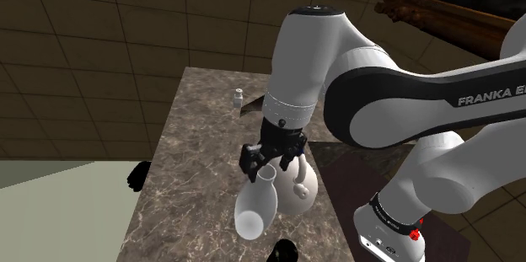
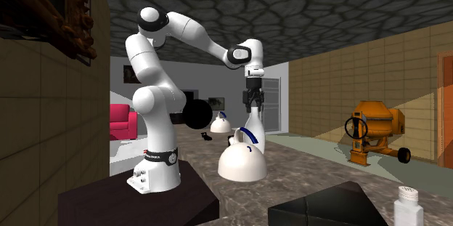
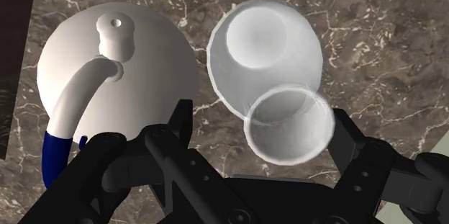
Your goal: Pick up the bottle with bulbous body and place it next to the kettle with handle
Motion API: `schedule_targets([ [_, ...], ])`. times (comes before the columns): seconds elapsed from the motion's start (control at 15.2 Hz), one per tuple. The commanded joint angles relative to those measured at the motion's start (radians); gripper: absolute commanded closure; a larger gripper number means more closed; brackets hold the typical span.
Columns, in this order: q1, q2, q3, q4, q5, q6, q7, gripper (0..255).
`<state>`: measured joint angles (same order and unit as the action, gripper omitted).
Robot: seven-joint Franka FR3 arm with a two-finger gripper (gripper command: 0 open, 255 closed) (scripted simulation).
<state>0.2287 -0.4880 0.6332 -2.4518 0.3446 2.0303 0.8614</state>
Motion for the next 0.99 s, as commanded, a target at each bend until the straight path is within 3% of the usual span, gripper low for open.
schedule_targets([
  [0.0,0.0,0.0,0.0,0.0,0.0,0.0,0.0,0],
  [0.2,0.0,0.0,0.0,0.0,0.0,0.0,0.0,0],
  [0.46,-0.002,-0.039,-0.041,0.097,-0.016,-0.136,-0.001,0],
  [0.92,-0.002,-0.039,-0.041,0.097,-0.016,-0.136,-0.001,0],
])
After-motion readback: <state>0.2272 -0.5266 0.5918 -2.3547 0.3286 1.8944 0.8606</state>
